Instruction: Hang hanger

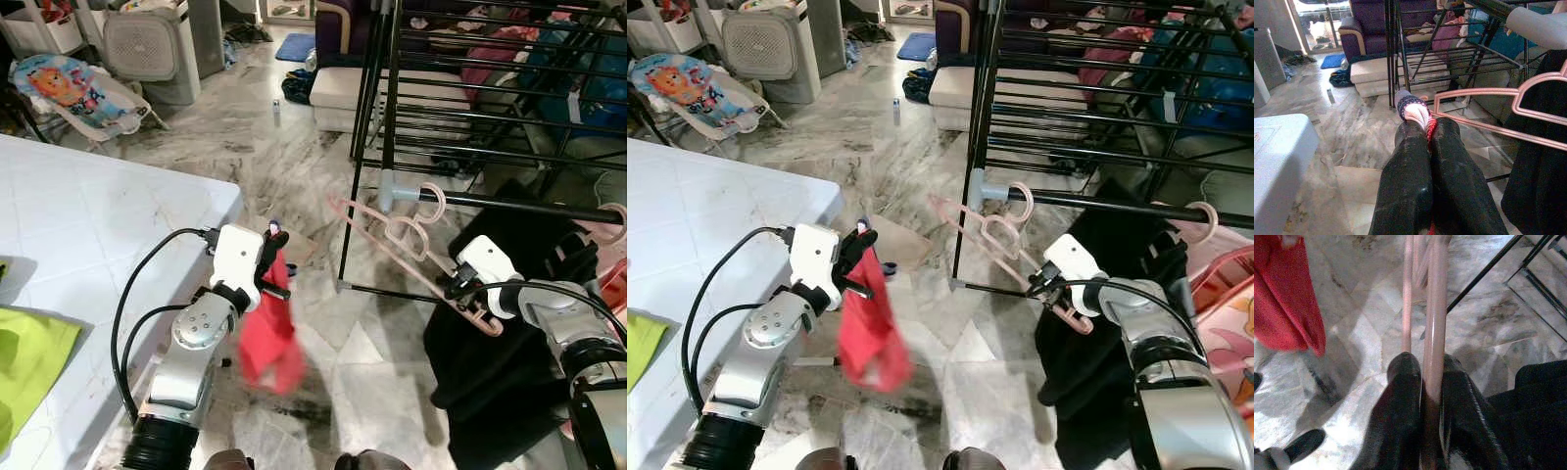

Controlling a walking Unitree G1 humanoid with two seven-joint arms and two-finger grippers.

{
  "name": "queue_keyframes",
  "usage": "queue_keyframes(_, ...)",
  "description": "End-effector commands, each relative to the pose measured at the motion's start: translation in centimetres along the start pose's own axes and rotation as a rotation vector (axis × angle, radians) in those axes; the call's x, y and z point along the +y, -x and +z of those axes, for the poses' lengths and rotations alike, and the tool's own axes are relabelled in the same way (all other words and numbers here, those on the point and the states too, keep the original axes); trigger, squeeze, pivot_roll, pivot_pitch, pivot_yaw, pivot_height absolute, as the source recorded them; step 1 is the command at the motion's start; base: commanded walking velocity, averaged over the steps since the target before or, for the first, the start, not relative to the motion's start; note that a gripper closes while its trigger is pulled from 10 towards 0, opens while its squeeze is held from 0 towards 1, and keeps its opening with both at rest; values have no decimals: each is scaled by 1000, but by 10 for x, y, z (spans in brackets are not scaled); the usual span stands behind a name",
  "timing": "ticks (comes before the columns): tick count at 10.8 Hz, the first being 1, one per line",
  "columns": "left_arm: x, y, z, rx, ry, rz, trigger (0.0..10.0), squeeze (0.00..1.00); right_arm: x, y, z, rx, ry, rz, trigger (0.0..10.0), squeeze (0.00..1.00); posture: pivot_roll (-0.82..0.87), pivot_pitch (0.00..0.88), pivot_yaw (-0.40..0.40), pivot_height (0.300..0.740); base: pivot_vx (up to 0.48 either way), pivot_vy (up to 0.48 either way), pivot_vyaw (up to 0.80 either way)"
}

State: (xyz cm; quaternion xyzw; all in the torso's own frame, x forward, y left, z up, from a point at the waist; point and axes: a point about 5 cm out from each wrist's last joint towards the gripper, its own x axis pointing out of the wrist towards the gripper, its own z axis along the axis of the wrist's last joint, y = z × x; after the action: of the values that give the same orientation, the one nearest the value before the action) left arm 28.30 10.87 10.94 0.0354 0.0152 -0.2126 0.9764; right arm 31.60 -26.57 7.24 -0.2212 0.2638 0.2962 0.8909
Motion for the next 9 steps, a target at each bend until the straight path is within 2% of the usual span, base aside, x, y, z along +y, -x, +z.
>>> queue_keyframes(1, 0, -3, 4, -10, -10, -5, 10000, 0, -4, 4, 1, 14, 7, 8, 10000, 1000, -11, 6, -14, 740, 0, 0, 0)
queue_keyframes(2, 0, -3, 4, -10, -11, -3, 10000, 0, -6, 4, 6, 3, 1, 24, 10000, 965, -11, 5, -16, 740, 0, 0, 0)
queue_keyframes(3, 0, -3, 4, -9, -12, -3, 10000, 0, -8, 3, 14, -3, 20, 48, 10000, 675, -9, 6, -19, 740, 0, 0, 0)
queue_keyframes(4, 0, -2, 3, -6, -12, -2, 10000, 0, -11, 3, 19, 12, 48, 56, 10000, 0, -5, 6, -23, 740, 0, 0, 0)
queue_keyframes(7, 2, -1, 2, -5, -13, 4, 10000, 0, -15, 5, 23, 25, 57, 57, 10000, 0, -5, 6, -23, 740, 0, 0, 0)
queue_keyframes(8, 1, -1, 2, -3, -14, 1, 10000, 0, -15, 5, 22, 35, 59, 59, 5569, 0, -7, 6, -26, 740, 0, 0, 0)
queue_keyframes(9, 1, -2, 2, -3, -15, -2, 10000, 0, -15, 6, 20, 39, 54, 58, 0, 0, -7, 6, -26, 740, 0, 0, 0)
